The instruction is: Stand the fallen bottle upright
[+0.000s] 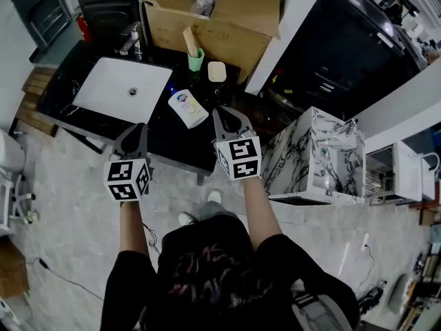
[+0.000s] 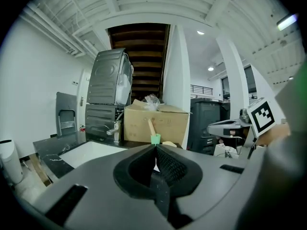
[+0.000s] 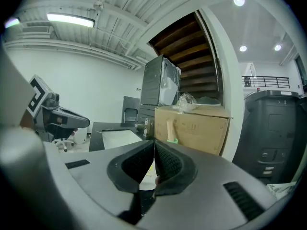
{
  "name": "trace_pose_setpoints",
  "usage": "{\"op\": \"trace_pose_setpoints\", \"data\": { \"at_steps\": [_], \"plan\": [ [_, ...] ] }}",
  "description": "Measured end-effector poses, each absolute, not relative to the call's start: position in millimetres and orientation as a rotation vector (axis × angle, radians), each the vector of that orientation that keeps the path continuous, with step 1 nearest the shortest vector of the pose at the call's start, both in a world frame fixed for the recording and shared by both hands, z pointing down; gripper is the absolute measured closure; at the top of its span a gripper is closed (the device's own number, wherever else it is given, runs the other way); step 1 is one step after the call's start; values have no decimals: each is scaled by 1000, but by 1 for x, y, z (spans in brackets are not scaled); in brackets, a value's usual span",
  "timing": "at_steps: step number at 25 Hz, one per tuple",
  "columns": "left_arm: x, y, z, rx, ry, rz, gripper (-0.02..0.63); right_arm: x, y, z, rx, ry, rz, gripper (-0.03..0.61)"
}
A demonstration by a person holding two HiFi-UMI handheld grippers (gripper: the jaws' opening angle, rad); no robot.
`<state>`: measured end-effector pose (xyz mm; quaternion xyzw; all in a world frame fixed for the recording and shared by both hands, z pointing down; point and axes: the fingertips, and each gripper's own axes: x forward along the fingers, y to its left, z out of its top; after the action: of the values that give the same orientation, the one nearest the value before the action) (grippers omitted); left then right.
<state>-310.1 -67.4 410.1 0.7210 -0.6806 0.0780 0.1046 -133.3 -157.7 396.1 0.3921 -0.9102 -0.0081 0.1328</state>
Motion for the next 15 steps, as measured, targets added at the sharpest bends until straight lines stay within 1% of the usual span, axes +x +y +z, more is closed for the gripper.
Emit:
{"op": "trace_pose_setpoints", "data": {
  "at_steps": [15],
  "plan": [
    [-319, -166, 417, 2132, -1999, 305, 597, -145, -252, 404, 1130, -2667, 18, 563]
  ]
}}
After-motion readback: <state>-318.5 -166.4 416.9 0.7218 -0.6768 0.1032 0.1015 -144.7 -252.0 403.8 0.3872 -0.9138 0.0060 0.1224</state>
